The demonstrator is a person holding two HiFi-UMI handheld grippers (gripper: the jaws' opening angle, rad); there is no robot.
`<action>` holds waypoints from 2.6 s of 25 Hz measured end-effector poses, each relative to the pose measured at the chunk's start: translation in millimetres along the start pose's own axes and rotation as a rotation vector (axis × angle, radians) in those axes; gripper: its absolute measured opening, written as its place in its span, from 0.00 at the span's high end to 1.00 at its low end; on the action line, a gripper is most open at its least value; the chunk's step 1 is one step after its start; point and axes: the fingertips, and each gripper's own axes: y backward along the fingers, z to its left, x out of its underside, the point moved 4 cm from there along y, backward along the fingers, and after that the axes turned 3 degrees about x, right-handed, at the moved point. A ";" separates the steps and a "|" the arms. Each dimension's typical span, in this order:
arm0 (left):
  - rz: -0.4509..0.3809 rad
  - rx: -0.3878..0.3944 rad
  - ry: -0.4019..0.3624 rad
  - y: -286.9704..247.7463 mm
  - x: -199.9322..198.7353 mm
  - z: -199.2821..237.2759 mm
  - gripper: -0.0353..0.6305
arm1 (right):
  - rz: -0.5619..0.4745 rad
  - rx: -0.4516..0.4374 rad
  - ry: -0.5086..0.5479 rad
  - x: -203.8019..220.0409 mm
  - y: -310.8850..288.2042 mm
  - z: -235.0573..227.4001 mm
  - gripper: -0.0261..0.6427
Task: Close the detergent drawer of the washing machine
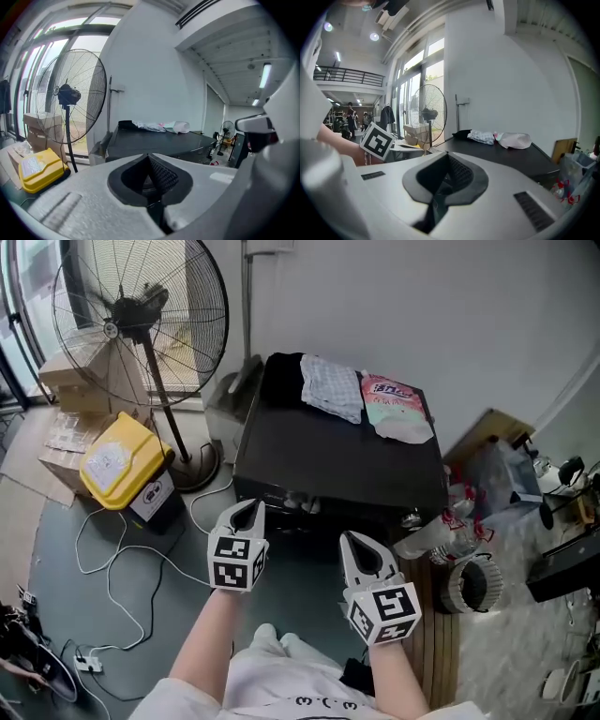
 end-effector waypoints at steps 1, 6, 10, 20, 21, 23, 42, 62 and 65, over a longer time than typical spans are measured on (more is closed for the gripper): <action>-0.004 -0.004 -0.004 6.0 -3.5 -2.5 0.92 | -0.008 -0.004 0.005 -4.0 5.4 1.2 0.96; -0.046 -0.021 -0.028 32.1 -29.0 -8.3 0.92 | -0.044 -0.006 0.017 -25.2 23.1 1.6 0.96; -0.088 -0.016 -0.082 52.4 -50.4 -11.3 0.92 | -0.084 0.001 0.029 -40.2 29.0 2.1 0.96; -0.216 0.005 -0.208 105.6 -99.4 -21.8 0.92 | -0.152 0.035 0.129 -80.0 48.5 0.5 0.96; -0.229 0.006 -0.219 111.0 -103.4 -23.4 0.92 | -0.160 0.043 0.133 -84.2 50.7 -1.9 0.96; -0.256 0.002 -0.242 121.6 -111.9 -25.5 0.92 | -0.180 0.056 0.144 -92.6 55.2 -5.6 0.96; -0.426 -0.093 -0.373 195.2 -170.7 -18.5 0.92 | -0.334 0.151 0.265 -147.1 88.7 -17.9 0.96; -0.476 -0.101 -0.419 186.6 -192.0 -34.3 0.92 | -0.357 0.076 0.257 -152.3 81.0 -12.7 0.96; -0.484 -0.090 -0.424 184.6 -196.0 -36.9 0.92 | -0.364 0.072 0.251 -155.6 80.4 -14.4 0.96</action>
